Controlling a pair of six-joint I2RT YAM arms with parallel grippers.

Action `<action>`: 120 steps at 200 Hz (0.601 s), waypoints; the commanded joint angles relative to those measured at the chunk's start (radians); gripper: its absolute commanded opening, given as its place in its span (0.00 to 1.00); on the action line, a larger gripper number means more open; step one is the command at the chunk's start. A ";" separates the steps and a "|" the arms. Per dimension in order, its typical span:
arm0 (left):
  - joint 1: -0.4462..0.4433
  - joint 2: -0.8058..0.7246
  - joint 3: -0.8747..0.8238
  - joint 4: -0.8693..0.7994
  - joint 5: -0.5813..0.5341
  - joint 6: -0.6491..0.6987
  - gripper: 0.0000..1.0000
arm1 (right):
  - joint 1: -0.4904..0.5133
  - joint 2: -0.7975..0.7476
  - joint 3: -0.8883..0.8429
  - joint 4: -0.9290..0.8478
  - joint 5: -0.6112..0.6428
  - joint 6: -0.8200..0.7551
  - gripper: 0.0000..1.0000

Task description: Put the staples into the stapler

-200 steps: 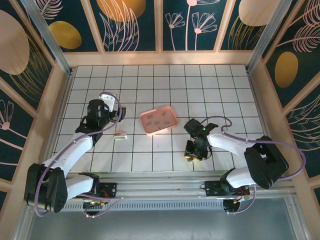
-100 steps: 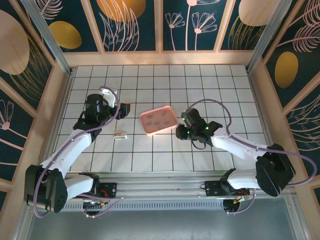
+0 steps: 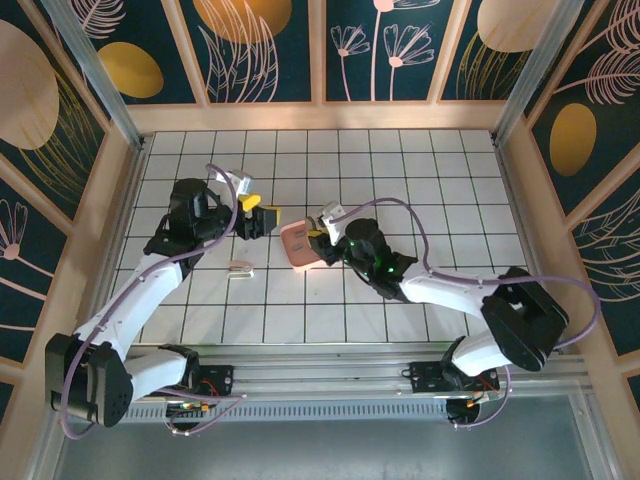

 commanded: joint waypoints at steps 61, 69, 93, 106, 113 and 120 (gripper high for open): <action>-0.042 0.047 0.051 -0.023 -0.021 0.019 0.73 | 0.061 0.118 0.111 0.191 0.039 -0.052 0.18; -0.043 0.054 0.051 -0.027 -0.033 0.027 0.73 | 0.067 0.123 0.110 0.199 0.036 -0.056 0.18; -0.043 0.077 0.061 -0.040 -0.040 0.038 0.72 | 0.073 0.123 0.103 0.225 0.037 -0.056 0.18; -0.045 0.087 0.065 -0.045 -0.037 0.043 0.72 | 0.074 0.123 0.101 0.236 0.040 -0.053 0.18; -0.047 0.089 0.067 -0.045 -0.031 0.045 0.72 | 0.076 0.125 0.101 0.240 0.042 -0.052 0.18; -0.047 0.092 0.068 -0.045 -0.019 0.048 0.72 | 0.077 0.126 0.101 0.245 0.046 -0.050 0.18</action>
